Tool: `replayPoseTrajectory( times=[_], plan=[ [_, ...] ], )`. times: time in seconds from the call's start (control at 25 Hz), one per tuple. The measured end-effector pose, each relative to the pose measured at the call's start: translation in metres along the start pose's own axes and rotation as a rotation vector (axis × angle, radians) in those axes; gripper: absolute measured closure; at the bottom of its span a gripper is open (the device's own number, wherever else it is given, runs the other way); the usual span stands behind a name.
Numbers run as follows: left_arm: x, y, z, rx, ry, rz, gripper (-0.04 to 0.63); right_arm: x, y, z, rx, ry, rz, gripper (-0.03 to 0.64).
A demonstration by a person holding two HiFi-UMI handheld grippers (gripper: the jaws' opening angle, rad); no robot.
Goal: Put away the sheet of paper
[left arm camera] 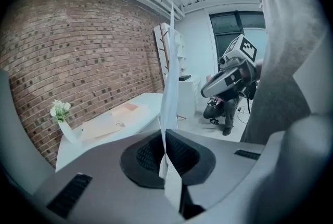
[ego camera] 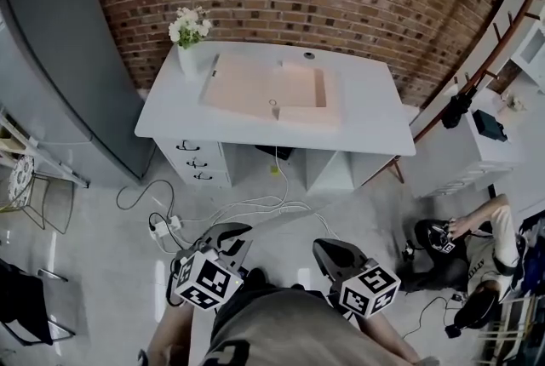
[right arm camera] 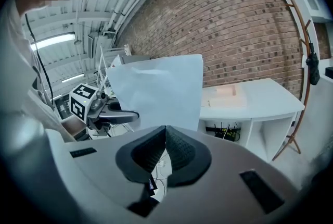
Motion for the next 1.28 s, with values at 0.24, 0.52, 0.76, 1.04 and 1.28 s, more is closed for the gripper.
replayPoseTrajectory(
  times=[0.24, 0.52, 0.76, 1.04, 1.28],
  plan=[
    [-0.008, -0.007, 0.008, 0.002, -0.002, -0.020, 0.581, 0.013, -0.012, 0.000, -0.043, -0.036, -0.024, 0.594],
    [-0.015, -0.017, 0.022, -0.010, -0.002, -0.039, 0.580, 0.029, -0.026, 0.001, -0.089, -0.071, -0.037, 0.594],
    [-0.013, -0.023, 0.026, -0.005, -0.010, -0.044, 0.581, 0.034, -0.024, 0.001, -0.079, -0.081, -0.029, 0.594],
    [-0.004, -0.026, 0.023, -0.005, -0.020, -0.044, 0.580, 0.041, -0.014, -0.003, -0.073, -0.090, -0.042, 0.594],
    [0.008, -0.033, 0.017, -0.026, -0.027, -0.047, 0.580, 0.047, -0.001, -0.009, -0.061, -0.097, -0.056, 0.594]
  ],
)
Point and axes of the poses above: the fingertips, and each gripper's own axes: x forward along the fingers, y to its right, z out of its underside, the point moved 6 cm from there along -x, backward along the fingers, and after that the axes turned 9 degrees about x, right-handed, at the moved point
